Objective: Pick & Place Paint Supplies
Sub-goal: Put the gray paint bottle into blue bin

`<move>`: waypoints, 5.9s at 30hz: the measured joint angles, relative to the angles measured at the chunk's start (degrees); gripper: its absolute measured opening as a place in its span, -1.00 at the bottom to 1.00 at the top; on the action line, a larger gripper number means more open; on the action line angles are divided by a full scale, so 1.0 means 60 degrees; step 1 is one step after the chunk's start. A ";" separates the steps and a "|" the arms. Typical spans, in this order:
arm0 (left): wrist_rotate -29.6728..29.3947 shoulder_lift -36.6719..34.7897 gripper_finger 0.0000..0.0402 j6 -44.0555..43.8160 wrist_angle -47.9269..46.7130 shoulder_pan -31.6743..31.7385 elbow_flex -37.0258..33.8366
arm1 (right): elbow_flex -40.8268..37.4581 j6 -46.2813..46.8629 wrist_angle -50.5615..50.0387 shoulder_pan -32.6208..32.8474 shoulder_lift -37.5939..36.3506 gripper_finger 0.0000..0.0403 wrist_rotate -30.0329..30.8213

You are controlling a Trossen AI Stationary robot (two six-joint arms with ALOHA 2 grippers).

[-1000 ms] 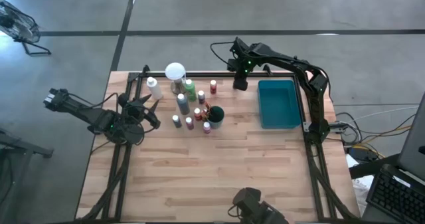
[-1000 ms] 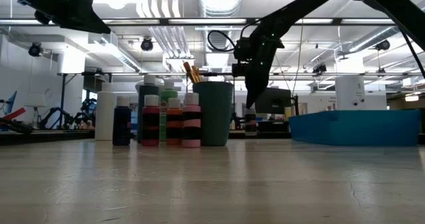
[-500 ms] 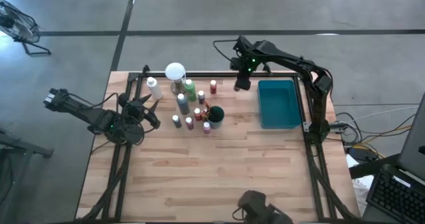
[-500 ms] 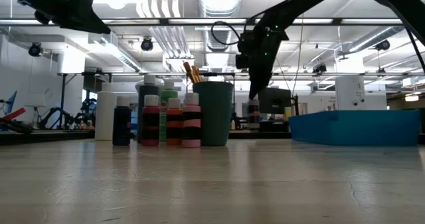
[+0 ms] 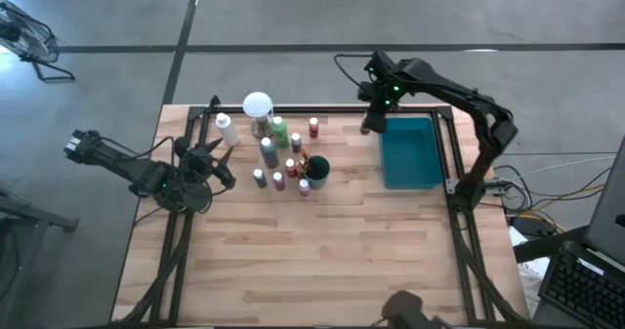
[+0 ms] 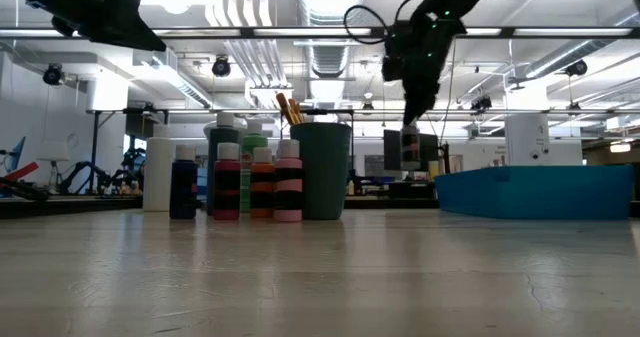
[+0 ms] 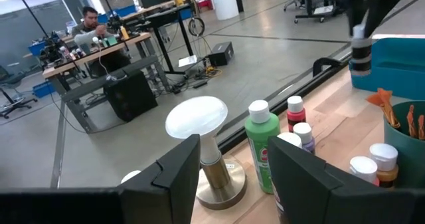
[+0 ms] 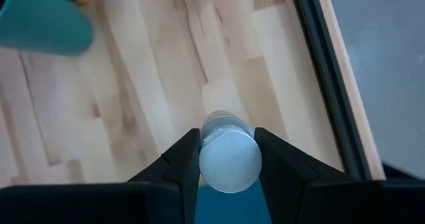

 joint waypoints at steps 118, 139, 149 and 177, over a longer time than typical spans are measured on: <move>0.0429 -0.0102 -0.10 0.0299 -0.0006 -0.0002 0.0004 | -0.5923 0.4660 0.2926 -0.2890 -0.3108 -0.43 0.1681; 0.0458 -0.0102 -0.10 0.0288 -0.0002 -0.0002 0.0004 | -0.5927 0.4256 0.3082 -0.2854 -0.3148 -0.43 0.1639; 0.0459 -0.0102 -0.10 0.0284 -0.0002 -0.0003 0.0004 | -0.5930 0.4051 0.3123 -0.2551 -0.3147 -0.43 0.1600; 0.0459 -0.0098 -0.10 0.0288 -0.0002 -0.0001 0.0004 | -0.6079 0.4053 0.3236 -0.2394 -0.3076 -0.43 0.1543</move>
